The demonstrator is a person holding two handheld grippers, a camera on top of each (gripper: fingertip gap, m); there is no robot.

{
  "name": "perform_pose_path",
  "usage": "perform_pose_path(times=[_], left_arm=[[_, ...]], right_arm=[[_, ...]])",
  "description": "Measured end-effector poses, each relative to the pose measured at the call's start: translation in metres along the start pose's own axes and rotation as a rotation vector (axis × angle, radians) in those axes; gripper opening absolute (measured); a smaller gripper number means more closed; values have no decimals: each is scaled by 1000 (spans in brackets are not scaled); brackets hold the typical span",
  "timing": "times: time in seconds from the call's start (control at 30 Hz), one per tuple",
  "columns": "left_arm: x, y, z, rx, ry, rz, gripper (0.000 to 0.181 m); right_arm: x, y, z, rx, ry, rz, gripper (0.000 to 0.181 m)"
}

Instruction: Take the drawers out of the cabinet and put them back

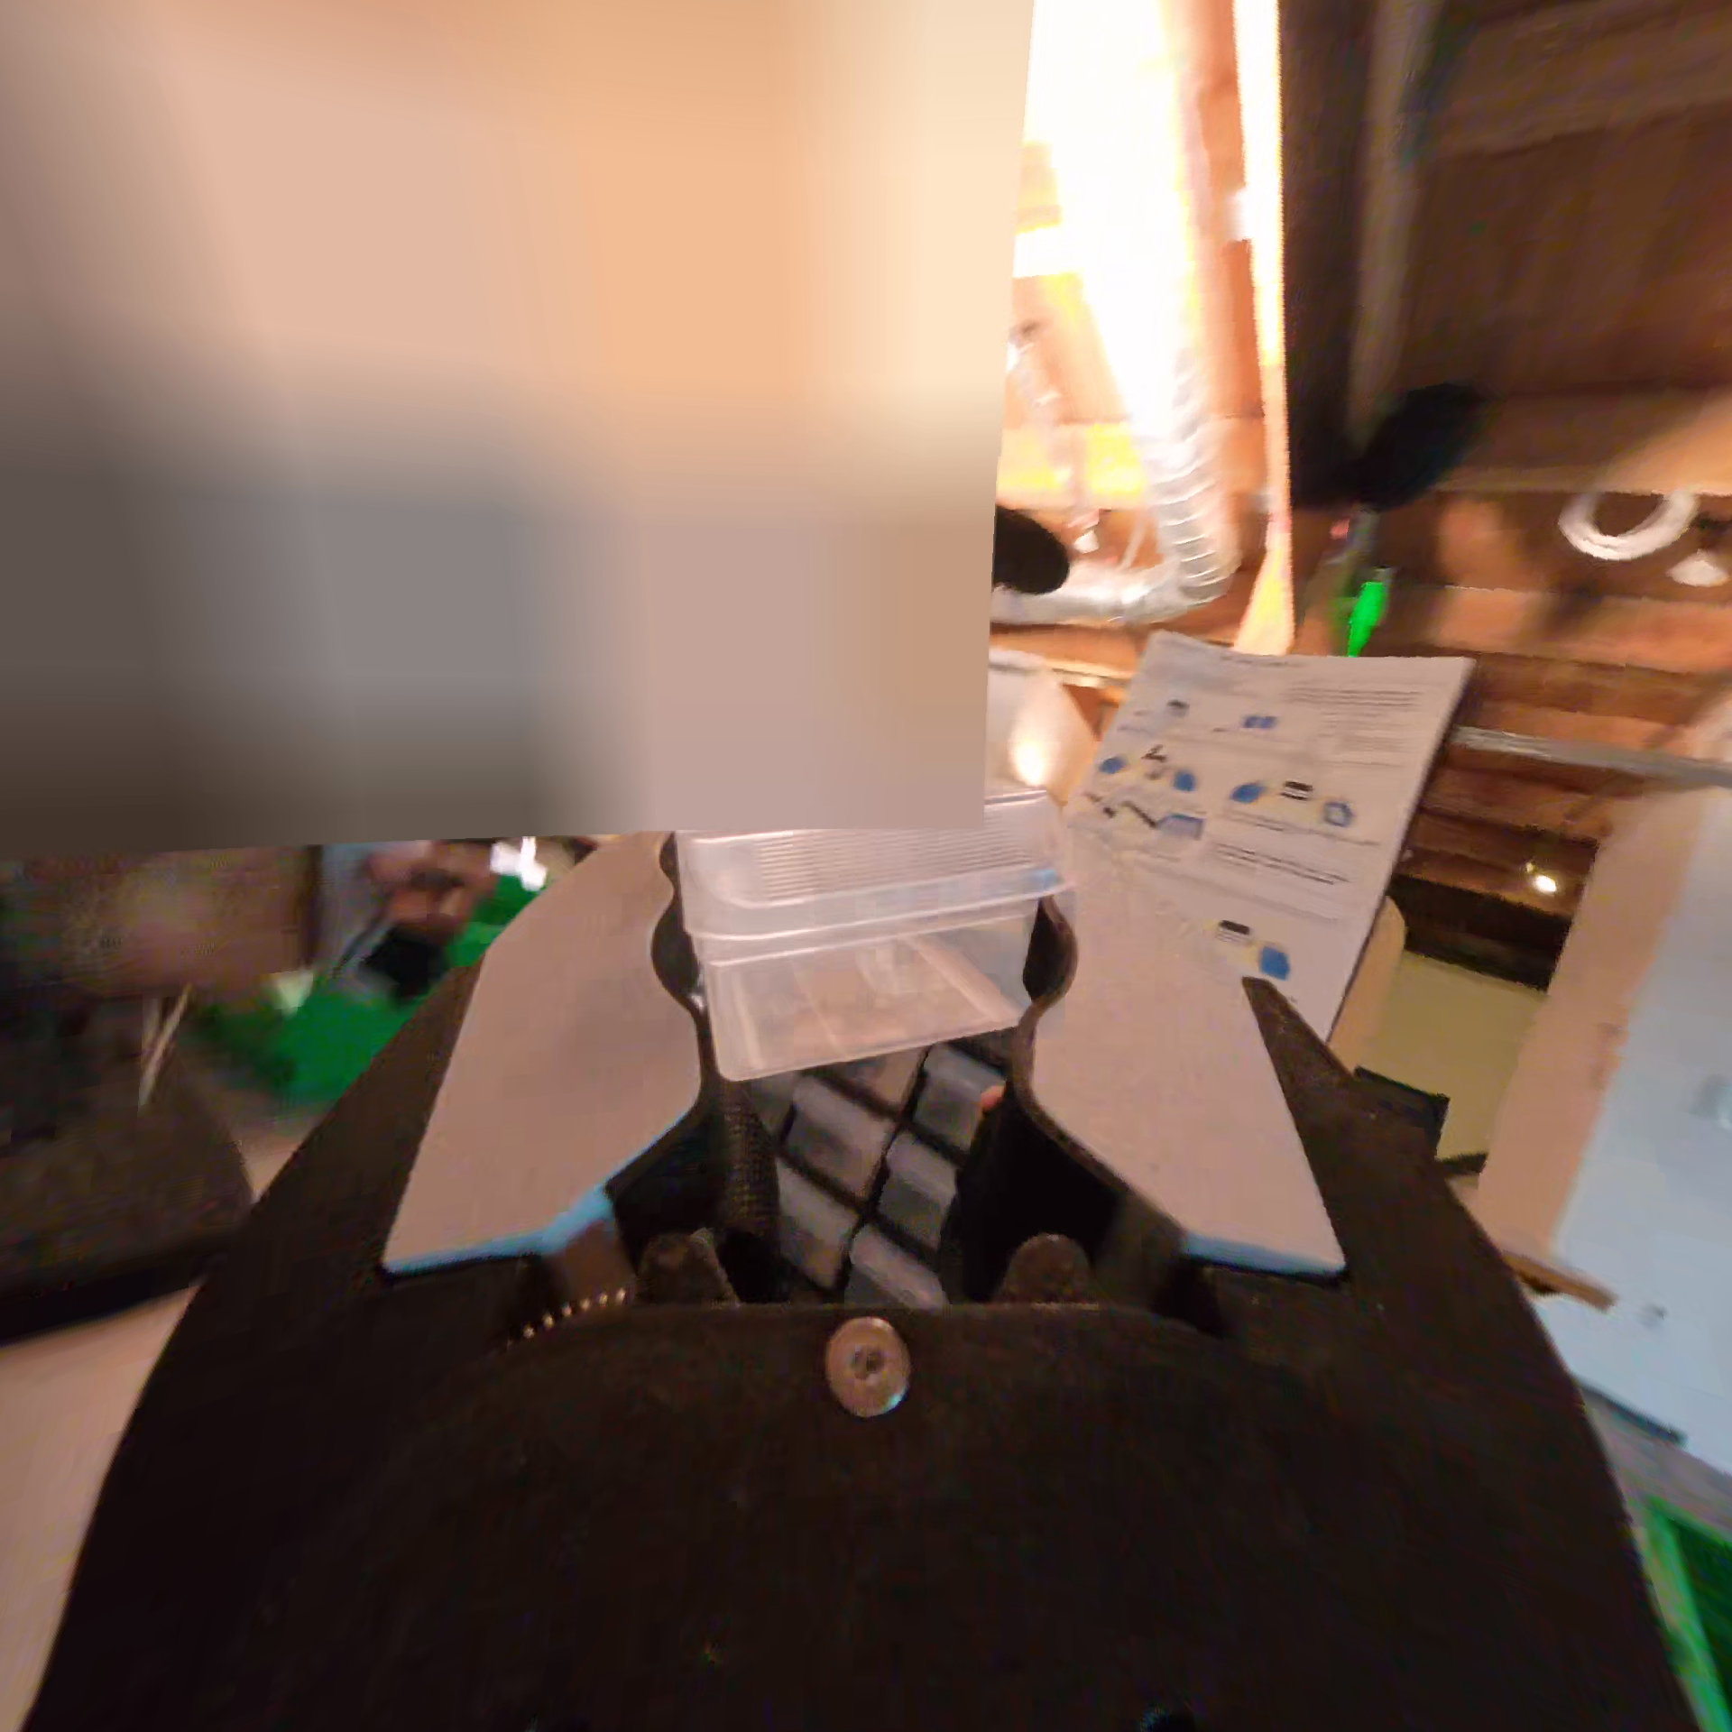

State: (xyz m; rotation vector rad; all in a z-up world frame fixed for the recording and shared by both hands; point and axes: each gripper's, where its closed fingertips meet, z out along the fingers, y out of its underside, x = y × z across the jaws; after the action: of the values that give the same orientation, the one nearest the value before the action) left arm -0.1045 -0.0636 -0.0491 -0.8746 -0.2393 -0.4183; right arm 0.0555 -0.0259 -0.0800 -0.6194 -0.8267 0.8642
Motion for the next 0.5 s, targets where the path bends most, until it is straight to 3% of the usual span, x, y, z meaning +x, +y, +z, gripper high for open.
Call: perform_pose_path(times=[0.07,0.17,0.33,0.43,0.5], left_arm=[[3,26,-11,56,83,-444,114],[36,63,-4,19,281,-777,115],[84,78,-7,13,423,-575,95],[80,71,-11,41,451,-591,64],[71,68,-15,56,450,-644,62]], right_arm=[[18,-13,-3,86,74,165,71],[20,-17,-1,150,59,489,71],[-3,0,9,109,10,716,70],[-21,5,13,73,-33,786,69],[-30,10,16,31,-61,798,70]])
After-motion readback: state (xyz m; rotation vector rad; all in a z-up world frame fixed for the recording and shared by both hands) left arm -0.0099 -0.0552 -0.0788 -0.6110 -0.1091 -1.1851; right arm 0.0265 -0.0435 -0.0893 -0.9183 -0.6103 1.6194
